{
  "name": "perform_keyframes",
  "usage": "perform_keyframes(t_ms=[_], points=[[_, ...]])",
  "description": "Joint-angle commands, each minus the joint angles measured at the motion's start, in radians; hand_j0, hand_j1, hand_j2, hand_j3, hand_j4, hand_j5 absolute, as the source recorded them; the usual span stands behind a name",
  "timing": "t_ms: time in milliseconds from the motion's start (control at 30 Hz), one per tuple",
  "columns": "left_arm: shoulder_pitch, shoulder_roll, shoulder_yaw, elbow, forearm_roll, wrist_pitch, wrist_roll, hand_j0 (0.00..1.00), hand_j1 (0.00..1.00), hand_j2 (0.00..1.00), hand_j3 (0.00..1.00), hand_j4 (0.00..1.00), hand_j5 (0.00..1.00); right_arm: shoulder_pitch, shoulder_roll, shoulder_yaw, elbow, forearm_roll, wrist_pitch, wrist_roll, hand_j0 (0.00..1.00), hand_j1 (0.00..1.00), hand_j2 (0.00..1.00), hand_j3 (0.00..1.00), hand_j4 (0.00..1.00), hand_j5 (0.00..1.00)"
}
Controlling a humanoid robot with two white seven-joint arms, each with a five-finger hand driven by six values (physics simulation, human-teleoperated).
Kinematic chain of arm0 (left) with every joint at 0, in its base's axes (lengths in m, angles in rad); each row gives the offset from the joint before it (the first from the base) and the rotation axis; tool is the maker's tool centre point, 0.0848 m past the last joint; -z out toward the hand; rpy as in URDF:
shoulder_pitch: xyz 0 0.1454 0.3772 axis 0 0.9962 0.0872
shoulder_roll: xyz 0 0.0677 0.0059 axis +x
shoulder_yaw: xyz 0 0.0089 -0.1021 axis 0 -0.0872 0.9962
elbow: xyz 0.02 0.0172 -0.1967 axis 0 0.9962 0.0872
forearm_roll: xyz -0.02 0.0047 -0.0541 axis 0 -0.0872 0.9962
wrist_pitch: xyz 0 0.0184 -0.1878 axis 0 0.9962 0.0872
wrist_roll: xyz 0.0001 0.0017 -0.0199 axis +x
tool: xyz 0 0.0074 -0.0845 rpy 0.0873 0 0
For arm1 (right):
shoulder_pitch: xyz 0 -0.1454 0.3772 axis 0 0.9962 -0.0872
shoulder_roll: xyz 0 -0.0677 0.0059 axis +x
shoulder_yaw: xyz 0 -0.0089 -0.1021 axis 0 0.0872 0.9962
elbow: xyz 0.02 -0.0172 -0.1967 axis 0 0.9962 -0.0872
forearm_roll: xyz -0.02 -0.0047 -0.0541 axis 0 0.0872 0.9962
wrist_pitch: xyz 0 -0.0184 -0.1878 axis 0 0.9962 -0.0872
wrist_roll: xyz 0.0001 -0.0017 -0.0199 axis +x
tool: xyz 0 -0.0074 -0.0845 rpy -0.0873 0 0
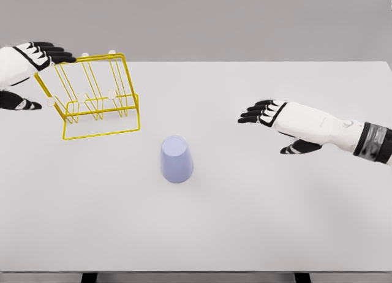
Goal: Place the cup on the cup holder with both arms
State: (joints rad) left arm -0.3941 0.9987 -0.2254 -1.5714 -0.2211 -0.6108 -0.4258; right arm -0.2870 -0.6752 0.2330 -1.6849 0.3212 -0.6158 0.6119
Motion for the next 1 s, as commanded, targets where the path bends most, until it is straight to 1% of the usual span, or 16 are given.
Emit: perform_keyframes(t_ms=[0,33,67,167,200,267,333,467,500,533,567,633,733,767,867,967], points=[[-0.024,0.075,-0.179,-0.015,0.097,0.000,-0.161,1.00,1.00,1.00,1.00,1.00,1.00,0.037,0.052,-0.145,-0.015,-0.010,0.005,-0.001,1.00,1.00,1.00,1.00,1.00,1.00],[-0.063,0.083,-0.232,-0.039,0.129,0.000,-0.185,1.00,1.00,1.00,1.00,1.00,1.00,0.085,0.072,-0.248,-0.039,-0.010,0.005,-0.001,1.00,1.00,1.00,1.00,1.00,1.00],[-0.084,0.090,-0.264,-0.058,0.140,0.000,-0.185,1.00,1.00,1.00,1.00,1.00,1.00,0.088,0.071,-0.270,-0.038,-0.010,0.005,-0.001,1.00,1.00,1.00,1.00,1.00,1.00],[-0.173,0.097,-0.379,-0.101,0.163,0.000,-0.185,1.00,1.00,1.00,1.00,1.00,1.00,0.083,0.074,-0.256,-0.035,-0.007,0.005,-0.001,1.00,1.00,1.00,1.00,1.00,1.00],[-0.224,0.097,-0.440,-0.114,0.163,0.000,-0.185,1.00,1.00,1.00,1.00,1.00,1.00,0.080,0.075,-0.256,-0.019,-0.007,0.005,-0.001,1.00,1.00,1.00,1.00,1.00,1.00],[-0.304,0.097,-0.529,-0.159,0.175,0.000,-0.185,1.00,1.00,1.00,1.00,1.00,1.00,0.071,0.083,-0.236,0.013,-0.005,0.005,-0.001,1.00,1.00,1.00,1.00,1.00,1.00],[-0.393,0.089,-0.621,-0.179,0.194,0.000,-0.185,1.00,1.00,1.00,1.00,1.00,1.00,0.071,0.083,-0.228,0.010,-0.005,0.005,-0.001,1.00,1.00,1.00,1.00,1.00,1.00],[-0.652,0.018,-0.857,-0.179,0.232,0.000,-0.185,1.00,1.00,1.00,1.00,1.00,1.00,0.069,0.083,-0.219,0.010,-0.005,0.005,-0.001,1.00,1.00,1.00,1.00,1.00,1.00],[-0.686,0.003,-0.894,-0.179,0.235,0.000,-0.185,1.00,1.00,1.00,1.00,1.00,1.00,0.069,0.083,-0.218,0.010,-0.005,0.005,-0.001,1.00,1.00,1.00,1.00,1.00,1.00],[-0.755,-0.028,-0.980,-0.179,0.240,0.000,-0.185,1.00,1.00,1.00,1.00,1.00,1.00,0.069,0.083,-0.219,0.011,-0.005,0.005,-0.001,1.00,1.00,1.00,1.00,1.00,1.00],[-0.793,-0.049,-1.022,-0.179,0.241,0.000,-0.185,1.00,1.00,1.00,1.00,1.00,1.00,0.068,0.083,-0.218,0.013,-0.005,0.005,-0.001,1.00,1.00,1.00,1.00,1.00,1.00],[-0.835,-0.063,-1.055,-0.179,0.241,0.000,-0.185,1.00,1.00,1.00,1.00,1.00,1.00,0.068,0.083,-0.218,0.013,-0.004,0.005,-0.001,1.00,1.00,1.00,1.00,1.00,1.00],[-0.908,-0.140,-1.167,-0.174,0.240,0.000,-0.185,1.00,1.00,1.00,1.00,1.00,1.00,0.065,0.083,-0.213,0.014,-0.004,0.005,-0.001,1.00,1.00,1.00,1.00,1.00,1.00],[-0.925,-0.158,-1.189,-0.174,0.240,0.000,-0.185,1.00,1.00,1.00,1.00,1.00,1.00,0.063,0.083,-0.199,0.013,-0.004,0.005,-0.001,1.00,1.00,1.00,1.00,1.00,1.00],[-0.927,-0.160,-1.190,-0.168,0.236,0.000,-0.185,1.00,1.00,1.00,1.00,1.00,1.00,0.035,0.083,-0.156,0.016,-0.002,0.005,-0.001,1.00,1.00,1.00,1.00,1.00,1.00],[-0.937,-0.186,-1.189,-0.156,0.227,0.000,-0.185,1.00,1.00,1.00,1.00,1.00,1.00,0.035,0.083,-0.156,0.016,-0.002,0.005,-0.001,1.00,1.00,1.00,1.00,1.00,1.00]])
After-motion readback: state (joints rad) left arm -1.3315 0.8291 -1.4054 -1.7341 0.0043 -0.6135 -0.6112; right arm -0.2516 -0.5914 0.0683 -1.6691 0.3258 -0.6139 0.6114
